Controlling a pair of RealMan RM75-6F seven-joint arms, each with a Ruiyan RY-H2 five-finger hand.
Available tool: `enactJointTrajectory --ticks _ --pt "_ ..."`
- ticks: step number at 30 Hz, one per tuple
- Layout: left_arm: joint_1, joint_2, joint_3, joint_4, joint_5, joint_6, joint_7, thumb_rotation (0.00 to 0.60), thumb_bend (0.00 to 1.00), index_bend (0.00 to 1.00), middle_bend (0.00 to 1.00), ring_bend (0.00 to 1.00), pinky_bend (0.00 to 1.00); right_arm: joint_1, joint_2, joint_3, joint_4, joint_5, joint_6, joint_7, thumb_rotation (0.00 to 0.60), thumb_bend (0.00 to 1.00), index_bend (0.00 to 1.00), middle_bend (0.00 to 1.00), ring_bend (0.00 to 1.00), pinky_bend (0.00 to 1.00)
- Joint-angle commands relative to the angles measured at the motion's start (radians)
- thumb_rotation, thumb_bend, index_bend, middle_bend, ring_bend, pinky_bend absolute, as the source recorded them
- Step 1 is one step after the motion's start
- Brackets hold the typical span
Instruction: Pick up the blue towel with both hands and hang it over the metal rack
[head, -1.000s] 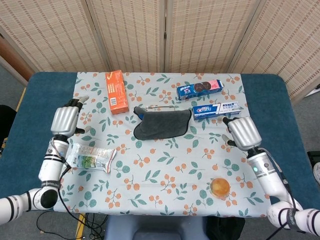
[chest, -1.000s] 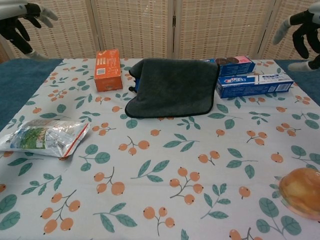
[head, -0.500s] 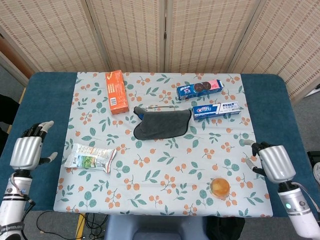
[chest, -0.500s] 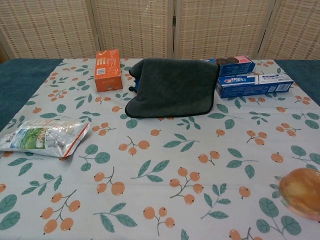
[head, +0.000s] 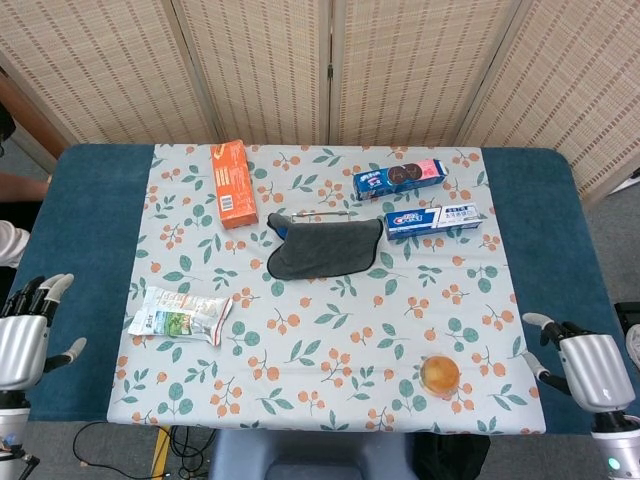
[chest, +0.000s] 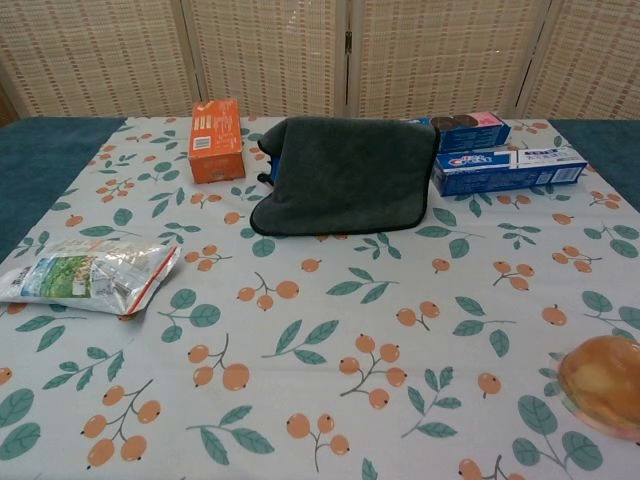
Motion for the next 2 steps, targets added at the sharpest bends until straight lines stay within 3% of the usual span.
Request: enactJointTrajectory --ticks 1,2 --pt "0.034 0.005 0.015 -0.015 0.035 0.026 0.017 0.6 0.17 0.12 0.17 0.1 0.17 -0.02 0.006 0.005 -0.001 -0.003 0.014 0.01 0.6 0.26 0.32 0.54 0.51 0.72" --pt "0.042 0.004 0.016 -0.016 0.042 0.033 0.021 0.6 0.17 0.12 0.17 0.1 0.16 -0.025 0.008 0.007 -0.001 -0.002 0.017 0.013 0.6 0.26 0.32 0.54 0.51 0.72"
